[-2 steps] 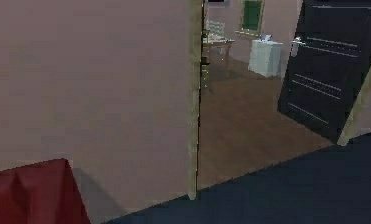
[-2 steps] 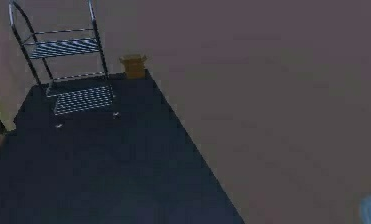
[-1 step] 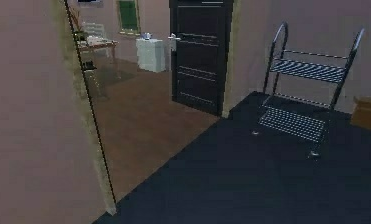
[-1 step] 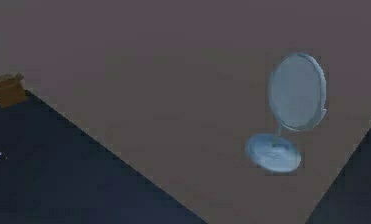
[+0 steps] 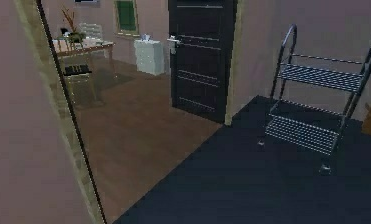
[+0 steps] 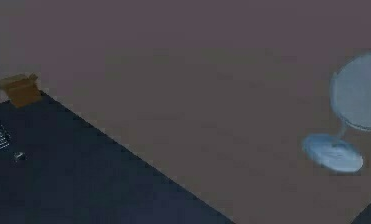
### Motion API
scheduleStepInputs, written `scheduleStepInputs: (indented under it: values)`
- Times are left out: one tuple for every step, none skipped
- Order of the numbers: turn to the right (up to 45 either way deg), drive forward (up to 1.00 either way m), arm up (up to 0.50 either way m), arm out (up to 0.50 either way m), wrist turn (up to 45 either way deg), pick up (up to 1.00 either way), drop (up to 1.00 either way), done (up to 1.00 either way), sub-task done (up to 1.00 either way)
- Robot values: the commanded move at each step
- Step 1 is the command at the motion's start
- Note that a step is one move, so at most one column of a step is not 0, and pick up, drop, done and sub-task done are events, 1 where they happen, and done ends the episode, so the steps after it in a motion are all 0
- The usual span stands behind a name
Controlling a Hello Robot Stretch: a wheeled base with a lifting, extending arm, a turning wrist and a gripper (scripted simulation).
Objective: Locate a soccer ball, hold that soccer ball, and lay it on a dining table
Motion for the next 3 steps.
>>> scheduleStepInputs:
  values:
    - [36.0, 0.0, 0.0, 0.0, 0.0, 0.0, 0.0, 0.0, 0.0]
    - [0.0, 0.2, 0.0, 0.0, 0.0, 0.0, 0.0, 0.0, 0.0]
    - [-27.0, 0.0, 0.0, 0.0, 0.0, 0.0, 0.0, 0.0, 0.0]
